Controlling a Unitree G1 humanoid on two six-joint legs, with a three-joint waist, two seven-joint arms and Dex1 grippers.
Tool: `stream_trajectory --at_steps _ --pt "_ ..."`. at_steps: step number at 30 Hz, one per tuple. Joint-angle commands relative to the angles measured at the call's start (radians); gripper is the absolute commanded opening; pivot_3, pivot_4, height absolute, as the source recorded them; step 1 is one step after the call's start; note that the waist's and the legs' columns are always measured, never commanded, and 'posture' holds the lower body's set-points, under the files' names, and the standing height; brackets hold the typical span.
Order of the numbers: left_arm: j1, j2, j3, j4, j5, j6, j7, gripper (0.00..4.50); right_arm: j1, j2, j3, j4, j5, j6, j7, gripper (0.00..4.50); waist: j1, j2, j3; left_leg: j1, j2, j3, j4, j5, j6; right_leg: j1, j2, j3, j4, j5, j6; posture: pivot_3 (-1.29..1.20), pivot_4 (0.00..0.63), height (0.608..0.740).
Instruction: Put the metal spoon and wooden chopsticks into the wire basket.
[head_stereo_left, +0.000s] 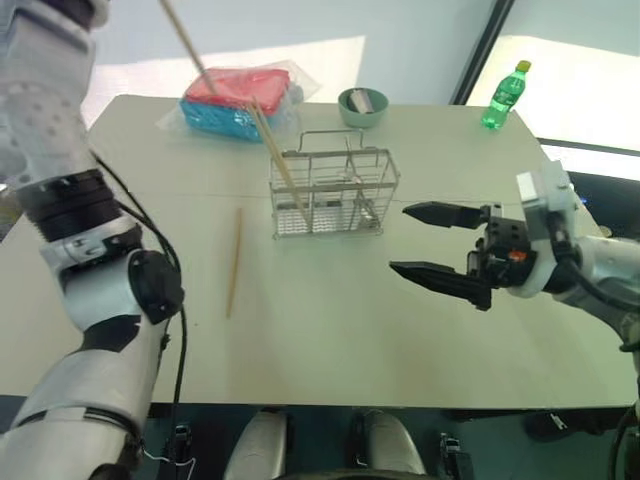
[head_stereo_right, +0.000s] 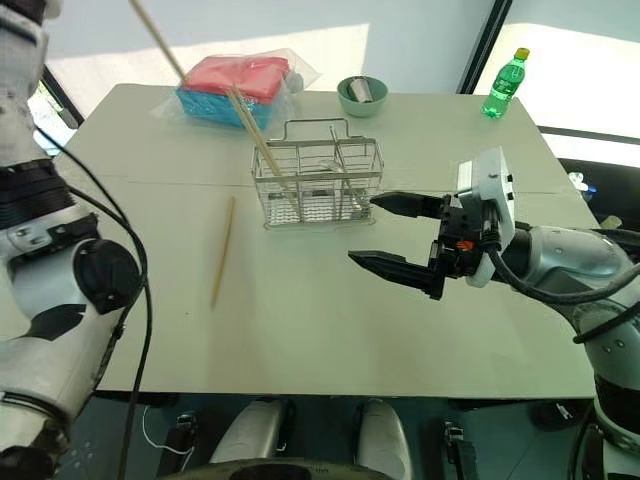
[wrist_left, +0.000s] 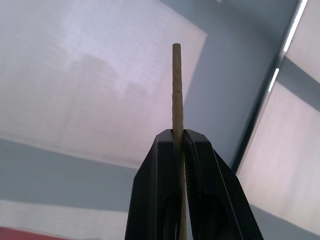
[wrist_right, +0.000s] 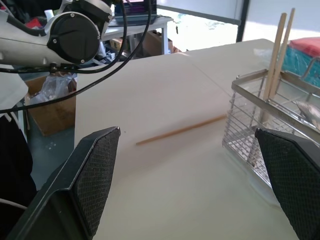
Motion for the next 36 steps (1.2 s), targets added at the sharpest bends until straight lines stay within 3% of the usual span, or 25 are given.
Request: stream_trajectory --at_steps 1,8,19,25,28,34,36 --pt "0.036 -0.03 -0.095 -0.059 0.004 -0.007 -0.071 0.06 0.017 0.004 -0.041 -0.047 0.029 -0.011 -0.027 4.5 0.0 0.0 0.0 0.0 0.0 0.0 0.0 0.0 0.0 0.0 0.001 0.0 0.0 0.0 0.0 0.0 0.15 0.667" --pt "0.171 -0.066 -0.265 -0.042 0.144 -0.155 -0.194 0.06 0.063 0.0 -0.099 -0.081 0.085 -0.01 -0.094 4.5 -0.001 0.0 0.001 -0.001 0.001 0.0 0.0 0.0 0.0 -0.001 0.002 0.001 0.0 0.0 -0.001 0.0 0.15 0.667" --pt "0.193 -0.142 -0.288 0.136 0.23 -0.316 -0.232 0.06 0.103 -0.005 -0.133 -0.11 0.128 -0.018 -0.169 4.5 0.001 0.0 0.001 -0.002 0.001 0.0 0.001 -0.001 0.003 -0.001 0.002 0.001 -0.001 0.0 -0.001 0.0 0.15 0.667" --pt "0.27 -0.182 -0.318 0.142 0.261 -0.337 -0.25 0.06 0.093 -0.004 -0.133 -0.102 0.133 -0.024 -0.195 4.5 0.001 0.0 0.0 -0.001 0.001 0.0 0.001 -0.001 0.003 -0.001 0.002 0.001 -0.001 0.0 -0.001 0.0 0.15 0.667" --pt "0.306 -0.209 -0.316 0.104 0.243 -0.313 -0.246 1.07 0.086 -0.002 -0.133 -0.095 0.141 -0.024 -0.203 4.5 0.001 0.0 0.001 -0.001 0.001 0.0 0.001 -0.001 0.003 -0.001 0.002 0.001 -0.001 0.0 -0.001 0.0 0.15 0.667" --pt "0.32 -0.206 -0.293 0.005 0.209 -0.235 -0.215 4.24 0.067 -0.002 -0.118 -0.073 0.136 -0.025 -0.201 4.5 0.001 0.0 0.001 -0.002 0.001 0.0 0.001 -0.001 0.003 -0.001 0.002 0.001 -0.001 0.0 -0.001 0.0 0.15 0.667" --pt "0.317 -0.187 -0.285 -0.042 0.199 -0.192 -0.205 4.49 0.053 0.0 -0.109 -0.061 0.13 -0.024 -0.198 4.5 0.001 0.0 0.001 -0.002 0.001 0.0 0.001 -0.001 0.003 -0.001 0.002 0.001 -0.001 0.0 -0.001 0.0 0.15 0.667"
